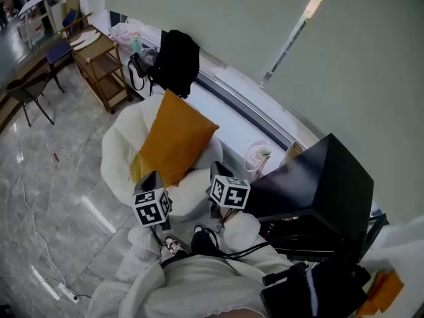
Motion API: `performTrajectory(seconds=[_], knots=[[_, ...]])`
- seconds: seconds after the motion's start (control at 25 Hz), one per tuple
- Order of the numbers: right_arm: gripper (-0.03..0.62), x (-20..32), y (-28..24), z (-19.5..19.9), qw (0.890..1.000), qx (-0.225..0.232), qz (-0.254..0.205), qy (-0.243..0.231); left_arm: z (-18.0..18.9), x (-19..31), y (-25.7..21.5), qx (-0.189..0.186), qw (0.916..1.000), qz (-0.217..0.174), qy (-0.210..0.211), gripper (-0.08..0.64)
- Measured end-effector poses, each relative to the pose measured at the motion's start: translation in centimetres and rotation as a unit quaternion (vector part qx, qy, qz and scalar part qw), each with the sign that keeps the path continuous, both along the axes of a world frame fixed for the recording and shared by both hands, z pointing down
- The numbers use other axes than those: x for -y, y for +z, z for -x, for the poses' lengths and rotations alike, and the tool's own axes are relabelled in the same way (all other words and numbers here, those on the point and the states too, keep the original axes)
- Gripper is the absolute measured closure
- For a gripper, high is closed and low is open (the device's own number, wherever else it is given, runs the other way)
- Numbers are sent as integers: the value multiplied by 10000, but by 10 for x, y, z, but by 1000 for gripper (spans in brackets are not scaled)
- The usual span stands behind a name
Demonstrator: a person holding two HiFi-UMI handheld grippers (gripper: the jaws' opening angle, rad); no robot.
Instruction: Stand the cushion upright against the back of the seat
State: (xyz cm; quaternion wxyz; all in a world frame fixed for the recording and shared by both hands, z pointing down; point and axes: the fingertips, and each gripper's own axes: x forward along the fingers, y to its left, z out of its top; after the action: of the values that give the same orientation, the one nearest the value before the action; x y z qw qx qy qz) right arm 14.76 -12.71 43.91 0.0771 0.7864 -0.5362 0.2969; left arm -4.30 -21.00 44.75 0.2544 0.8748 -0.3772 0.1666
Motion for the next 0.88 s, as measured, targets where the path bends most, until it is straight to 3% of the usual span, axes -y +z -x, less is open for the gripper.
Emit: performTrajectory(seconds=[0.4,0.88], knots=[[518,-8,-9,-2,9991,-279,93,-304,-26,-7,-15,131,9999,-96,19,563],[523,-16,0,-20,9984,-245,236,-442,-53,-25,-17,310,9993,-192,57,563]])
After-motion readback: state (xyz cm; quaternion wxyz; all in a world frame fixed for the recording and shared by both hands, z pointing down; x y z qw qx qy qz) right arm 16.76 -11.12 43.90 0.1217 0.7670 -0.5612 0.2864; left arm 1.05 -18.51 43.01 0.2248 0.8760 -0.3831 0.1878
